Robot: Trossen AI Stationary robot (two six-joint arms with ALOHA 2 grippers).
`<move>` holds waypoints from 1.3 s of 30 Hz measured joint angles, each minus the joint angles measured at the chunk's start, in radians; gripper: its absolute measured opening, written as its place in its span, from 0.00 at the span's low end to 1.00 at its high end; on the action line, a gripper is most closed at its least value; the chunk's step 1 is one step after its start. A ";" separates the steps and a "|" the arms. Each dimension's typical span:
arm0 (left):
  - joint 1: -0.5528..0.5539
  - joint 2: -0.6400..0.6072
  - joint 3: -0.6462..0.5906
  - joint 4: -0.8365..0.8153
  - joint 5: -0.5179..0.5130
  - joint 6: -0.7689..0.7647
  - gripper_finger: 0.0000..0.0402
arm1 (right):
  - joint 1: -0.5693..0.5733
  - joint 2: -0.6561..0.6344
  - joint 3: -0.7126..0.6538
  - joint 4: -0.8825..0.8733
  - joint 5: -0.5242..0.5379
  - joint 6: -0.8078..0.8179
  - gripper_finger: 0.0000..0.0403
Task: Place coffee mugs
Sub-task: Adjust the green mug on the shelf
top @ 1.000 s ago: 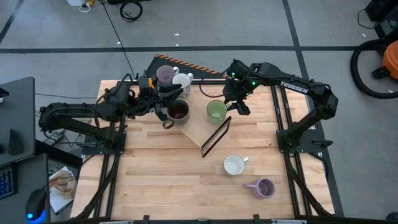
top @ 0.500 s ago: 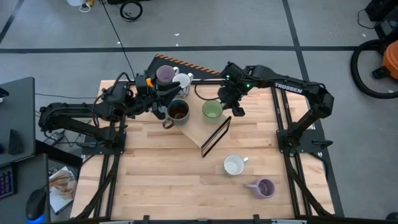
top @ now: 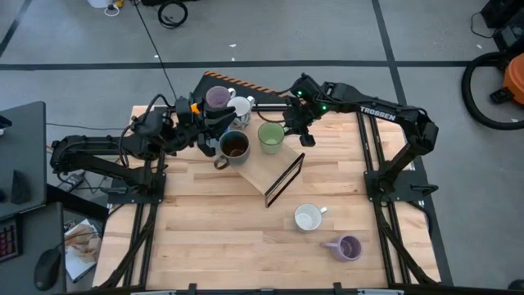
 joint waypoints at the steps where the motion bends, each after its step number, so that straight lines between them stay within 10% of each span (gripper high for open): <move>1: 0.000 0.000 0.000 -0.001 0.000 0.000 0.29 | -0.002 0.009 0.000 0.007 -0.014 -0.001 0.17; 39: 0.003 0.000 0.000 -0.014 0.000 0.001 0.29 | -0.042 0.115 0.000 0.250 -0.050 -0.053 0.17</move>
